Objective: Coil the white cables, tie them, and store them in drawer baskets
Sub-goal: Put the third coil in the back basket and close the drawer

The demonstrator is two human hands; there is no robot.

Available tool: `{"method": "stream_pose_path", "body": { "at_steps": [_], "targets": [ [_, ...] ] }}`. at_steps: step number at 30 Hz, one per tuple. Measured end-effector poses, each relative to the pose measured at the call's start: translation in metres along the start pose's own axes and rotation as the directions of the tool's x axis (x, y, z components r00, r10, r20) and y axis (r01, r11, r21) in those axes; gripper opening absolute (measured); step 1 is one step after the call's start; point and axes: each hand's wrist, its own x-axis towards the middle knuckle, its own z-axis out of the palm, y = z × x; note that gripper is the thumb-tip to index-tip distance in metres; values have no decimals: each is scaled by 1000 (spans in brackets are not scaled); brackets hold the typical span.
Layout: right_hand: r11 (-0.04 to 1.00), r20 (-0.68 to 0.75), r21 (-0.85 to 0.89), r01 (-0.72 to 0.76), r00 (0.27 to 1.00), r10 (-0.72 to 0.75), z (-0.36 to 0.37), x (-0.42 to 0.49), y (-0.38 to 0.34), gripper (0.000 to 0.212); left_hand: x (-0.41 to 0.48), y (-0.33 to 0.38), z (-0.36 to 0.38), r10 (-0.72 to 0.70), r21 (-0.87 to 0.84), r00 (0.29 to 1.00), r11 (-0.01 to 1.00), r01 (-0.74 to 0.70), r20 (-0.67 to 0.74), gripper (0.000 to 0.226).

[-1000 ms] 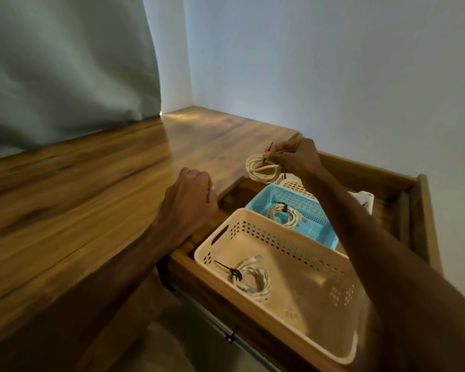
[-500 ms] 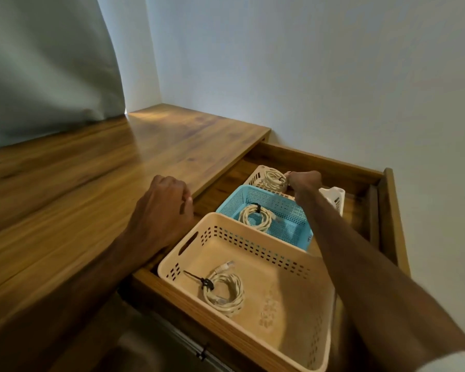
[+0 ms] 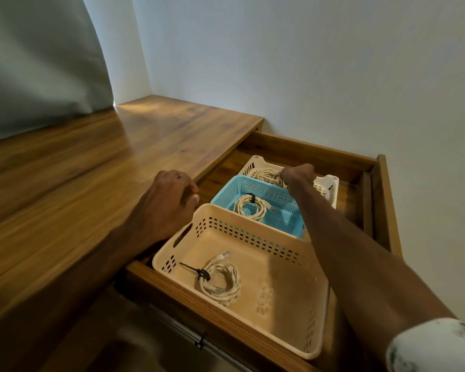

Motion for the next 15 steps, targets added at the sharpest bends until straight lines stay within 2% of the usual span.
{"method": "stream_pose_path", "body": {
  "at_steps": [9, 15],
  "targets": [
    [991, 59, -135, 18, 998, -10, -2, 4, 3, 38, 0, 3, 0, 21, -52, 1000, 998, -20, 11, 30],
    [988, 82, -147, 49, 996, -38, -3, 2, 4, 32, 0, 4, -3, 13, -76, 1000, 997, -12, 12, 38]
  ]
}}
